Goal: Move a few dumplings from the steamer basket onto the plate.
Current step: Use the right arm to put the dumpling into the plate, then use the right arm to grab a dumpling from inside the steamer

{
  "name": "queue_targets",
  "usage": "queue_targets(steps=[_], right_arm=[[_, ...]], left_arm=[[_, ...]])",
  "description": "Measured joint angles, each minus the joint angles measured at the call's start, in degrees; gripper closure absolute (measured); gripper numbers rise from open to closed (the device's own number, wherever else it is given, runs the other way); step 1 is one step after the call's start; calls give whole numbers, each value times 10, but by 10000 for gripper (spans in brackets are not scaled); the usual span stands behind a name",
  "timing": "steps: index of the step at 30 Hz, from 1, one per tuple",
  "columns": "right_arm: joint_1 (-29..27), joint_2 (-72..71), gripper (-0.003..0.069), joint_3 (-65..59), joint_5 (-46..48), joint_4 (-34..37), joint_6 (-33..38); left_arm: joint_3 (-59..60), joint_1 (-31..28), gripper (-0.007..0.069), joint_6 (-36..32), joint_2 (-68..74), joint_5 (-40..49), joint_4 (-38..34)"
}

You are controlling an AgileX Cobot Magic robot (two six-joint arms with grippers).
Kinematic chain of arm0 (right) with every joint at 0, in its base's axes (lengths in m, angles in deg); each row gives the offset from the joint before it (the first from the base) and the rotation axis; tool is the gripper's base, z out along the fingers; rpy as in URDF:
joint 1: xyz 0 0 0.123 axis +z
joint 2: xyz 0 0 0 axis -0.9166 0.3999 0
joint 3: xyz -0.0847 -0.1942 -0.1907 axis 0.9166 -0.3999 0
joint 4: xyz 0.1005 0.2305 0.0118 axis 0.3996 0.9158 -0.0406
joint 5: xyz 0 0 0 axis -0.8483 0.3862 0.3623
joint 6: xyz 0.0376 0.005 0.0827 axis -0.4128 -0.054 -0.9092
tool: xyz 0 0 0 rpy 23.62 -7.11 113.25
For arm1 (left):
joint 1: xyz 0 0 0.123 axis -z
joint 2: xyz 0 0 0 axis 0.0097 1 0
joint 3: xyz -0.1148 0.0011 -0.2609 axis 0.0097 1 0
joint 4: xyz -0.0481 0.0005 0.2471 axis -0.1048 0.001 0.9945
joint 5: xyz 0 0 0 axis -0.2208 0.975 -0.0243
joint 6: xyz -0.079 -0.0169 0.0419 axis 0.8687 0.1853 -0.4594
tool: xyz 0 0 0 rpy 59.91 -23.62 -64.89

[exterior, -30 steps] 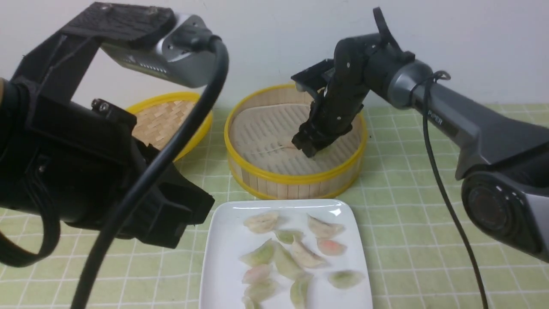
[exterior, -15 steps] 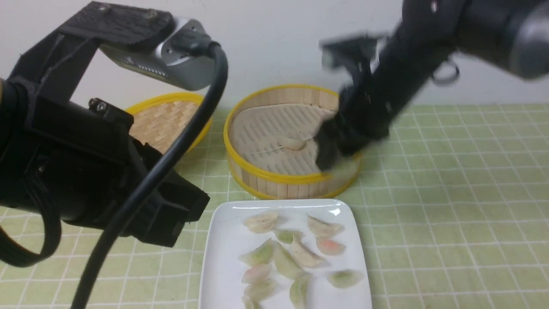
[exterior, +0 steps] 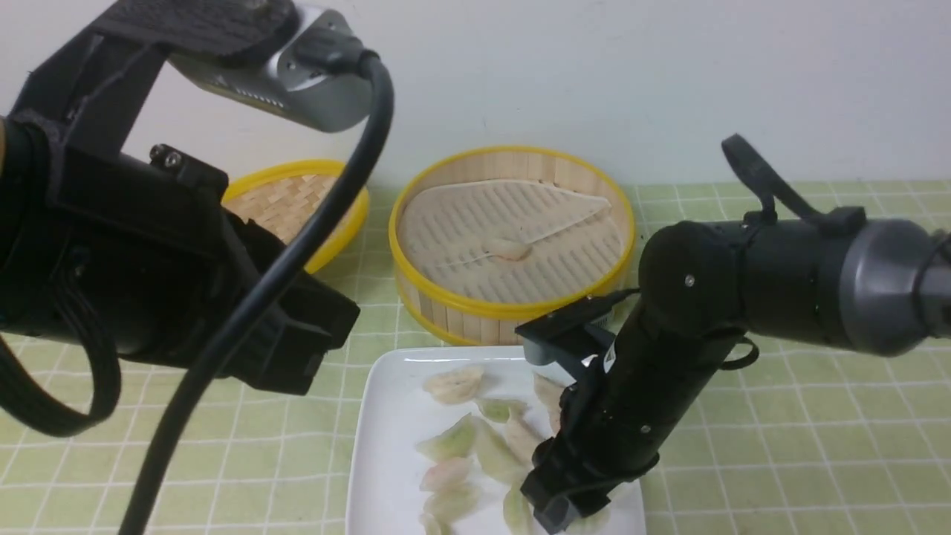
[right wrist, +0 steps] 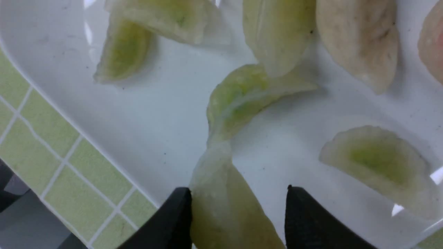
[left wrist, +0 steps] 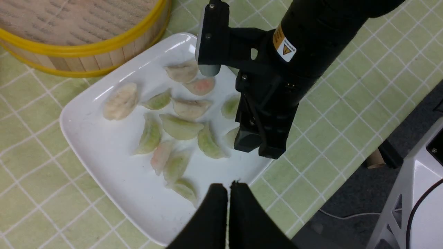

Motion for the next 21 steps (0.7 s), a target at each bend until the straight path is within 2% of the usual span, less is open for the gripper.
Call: queue_targets(steps=[4, 5, 6, 9, 13, 16, 21], right_arm=[[0, 3, 178, 23, 7, -12, -23], [0, 3, 162, 27, 8, -14, -24], [-1, 3, 107, 43, 17, -26, -37], [-11, 4, 65, 80, 15, -56, -45], [-59, 27, 70, 175, 1, -75, -47], [-100, 82, 85, 297, 2, -71, -40], [-119, 199, 89, 469, 24, -69, 4]], left_arm=[[0, 0, 631, 0, 0, 1, 0], [0, 0, 631, 0, 0, 1, 0], [0, 0, 631, 0, 0, 6, 0], [0, 0, 631, 0, 0, 15, 0], [0, 0, 631, 0, 0, 27, 0], [0, 0, 631, 0, 0, 27, 0], [0, 0, 631, 0, 0, 28, 1]])
